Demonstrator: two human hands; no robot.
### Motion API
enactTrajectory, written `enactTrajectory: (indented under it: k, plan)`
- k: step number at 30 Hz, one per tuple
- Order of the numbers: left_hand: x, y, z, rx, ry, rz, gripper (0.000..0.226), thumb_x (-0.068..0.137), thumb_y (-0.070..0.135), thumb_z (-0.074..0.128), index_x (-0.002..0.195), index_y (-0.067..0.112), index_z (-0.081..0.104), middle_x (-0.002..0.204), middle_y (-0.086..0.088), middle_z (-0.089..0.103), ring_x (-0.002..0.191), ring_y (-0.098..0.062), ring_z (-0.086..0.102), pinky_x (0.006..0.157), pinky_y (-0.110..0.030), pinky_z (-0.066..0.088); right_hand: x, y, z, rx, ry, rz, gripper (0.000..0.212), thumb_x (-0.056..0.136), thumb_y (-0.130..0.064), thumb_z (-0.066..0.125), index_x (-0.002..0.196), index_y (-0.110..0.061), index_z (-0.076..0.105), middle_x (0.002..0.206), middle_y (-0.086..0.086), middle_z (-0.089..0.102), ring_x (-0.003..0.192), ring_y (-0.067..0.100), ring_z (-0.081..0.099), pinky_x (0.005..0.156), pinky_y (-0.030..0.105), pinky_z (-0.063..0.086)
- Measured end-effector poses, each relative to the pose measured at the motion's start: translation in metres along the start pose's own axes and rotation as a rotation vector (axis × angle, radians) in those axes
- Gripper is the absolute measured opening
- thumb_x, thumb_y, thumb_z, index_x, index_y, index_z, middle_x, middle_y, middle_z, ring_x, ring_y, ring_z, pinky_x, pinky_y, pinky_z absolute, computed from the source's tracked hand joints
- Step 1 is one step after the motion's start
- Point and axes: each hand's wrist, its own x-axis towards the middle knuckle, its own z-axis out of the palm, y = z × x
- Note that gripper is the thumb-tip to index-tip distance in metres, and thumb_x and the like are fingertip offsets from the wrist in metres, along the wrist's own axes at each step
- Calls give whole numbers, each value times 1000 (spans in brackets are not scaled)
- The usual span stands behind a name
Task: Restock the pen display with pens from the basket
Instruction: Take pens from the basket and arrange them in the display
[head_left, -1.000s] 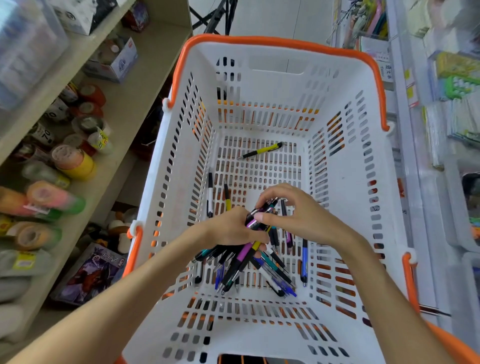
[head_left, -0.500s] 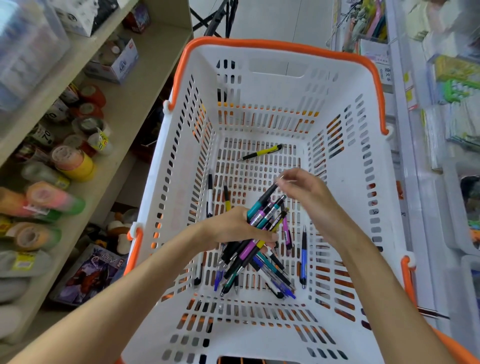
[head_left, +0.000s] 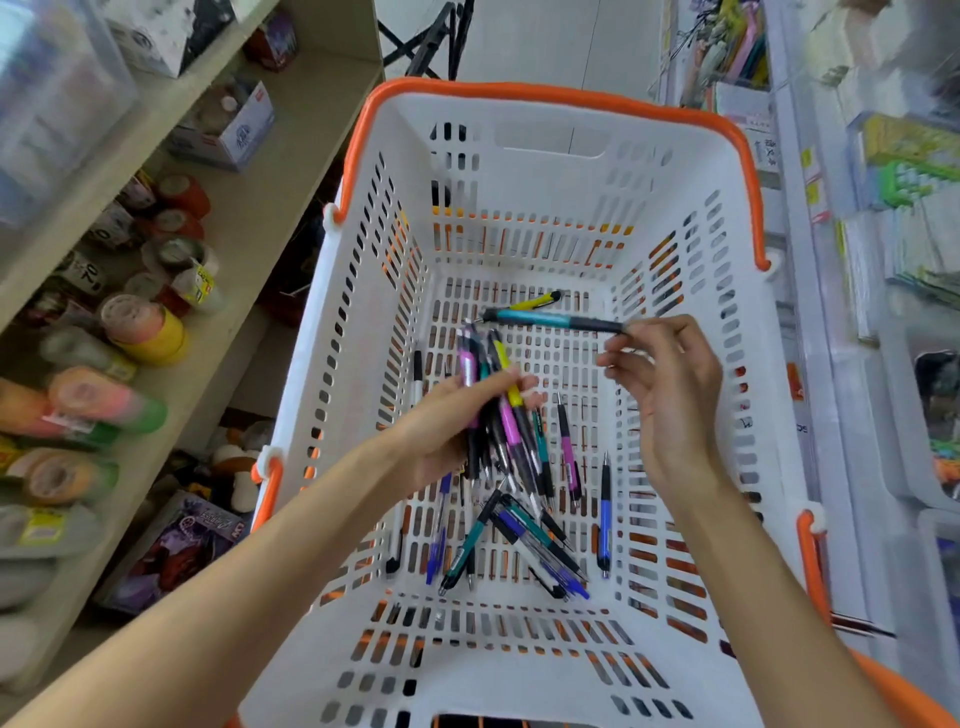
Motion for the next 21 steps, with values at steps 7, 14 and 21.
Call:
enactTrajectory:
  k: [7,14,21]
  plan:
    - [0,10,-5,-287,131,221,30,94,32,53,112,12,65,108,-8,72,100,-17,69,88,-38,49,-14,18,11,-308,-205,-26,4,86,-7,65,87,-10,64,79,0,75,79,12,72,72,21,56]
    - [-2,12,-3,-201,199,264,33,90,31,60,119,17,65,105,3,73,102,-13,66,78,-28,54,-21,36,13,-670,-382,-163,12,83,-18,71,88,-29,71,85,-17,71,80,-4,66,74,11,52]
    - [-3,11,0,-154,107,278,26,93,17,58,117,16,65,104,1,73,97,-12,68,88,-33,53,-19,30,16,-466,-533,286,24,93,-46,48,103,-28,60,91,2,72,72,21,72,67,28,59]
